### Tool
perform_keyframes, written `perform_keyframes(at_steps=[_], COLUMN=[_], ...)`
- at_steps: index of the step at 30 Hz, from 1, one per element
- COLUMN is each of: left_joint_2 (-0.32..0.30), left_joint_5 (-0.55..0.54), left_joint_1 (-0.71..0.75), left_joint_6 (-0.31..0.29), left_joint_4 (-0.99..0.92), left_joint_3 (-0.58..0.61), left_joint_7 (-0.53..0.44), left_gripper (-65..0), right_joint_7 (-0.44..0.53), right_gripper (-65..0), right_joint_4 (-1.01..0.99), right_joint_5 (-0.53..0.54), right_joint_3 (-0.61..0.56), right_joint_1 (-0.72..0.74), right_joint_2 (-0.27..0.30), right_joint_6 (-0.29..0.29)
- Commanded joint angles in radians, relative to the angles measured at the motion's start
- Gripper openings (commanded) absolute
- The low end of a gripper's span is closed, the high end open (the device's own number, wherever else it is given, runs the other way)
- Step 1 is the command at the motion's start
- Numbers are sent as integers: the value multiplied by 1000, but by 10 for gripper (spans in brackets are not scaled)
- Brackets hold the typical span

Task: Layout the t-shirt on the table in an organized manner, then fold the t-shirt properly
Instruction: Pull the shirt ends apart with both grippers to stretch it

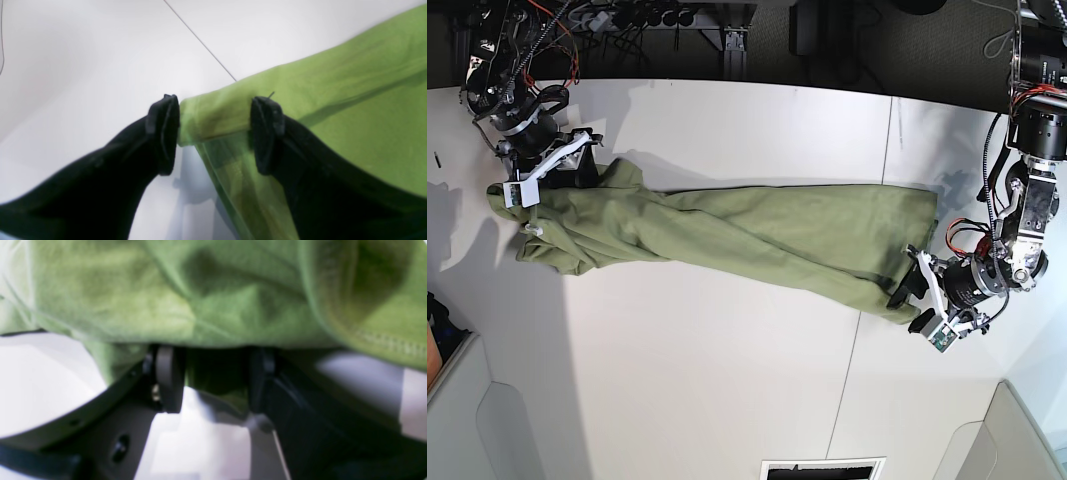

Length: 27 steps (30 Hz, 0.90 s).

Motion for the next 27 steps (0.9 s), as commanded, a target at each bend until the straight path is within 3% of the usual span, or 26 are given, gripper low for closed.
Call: perform_keyframes(at_steps=[1,3,5,7,10,14,18,22,27], left_joint_2=[-16,-17,-21,-28,-33,-13,47,84,112], left_joint_5=[-5,-2,-25,-109,-284,-468,-607,-609,-593], left_joint_1=[-26,-26,-27,-33,-47,-46,-37,-26,-27], left_joint_6=[-7,-6,59,163,209,195,180,230,241], left_joint_4=[12,12,12,12,12,12,11,-34,-155], left_joint_3=[-1,0,0,-5,-41,-167,-296,-314,-314], left_joint_7=[-28,-25,8,93,220,318,451,465,446], left_gripper=[-282,-282,-282,-282,-282,-282,-282,-282,-282], right_joint_7=[-53,-53,-53,-57,-60,-60,-60,-61,-67], right_gripper=[-359,-359,-359,-359,-359,-359,-359,-359,-359], right_joint_4=[2,2,2,2,2,2,2,2,2], right_joint_5=[-25,-25,-25,-26,-25,-25,-24,-26,-26], right_joint_3=[0,0,0,0,0,0,0,0,0], right_joint_1=[-7,-7,-7,-10,-15,-15,-18,-18,-18], right_joint_2=[8,8,8,8,8,8,8,8,8], right_joint_6=[-8,-8,-8,-8,-8,-8,-8,-8,-8])
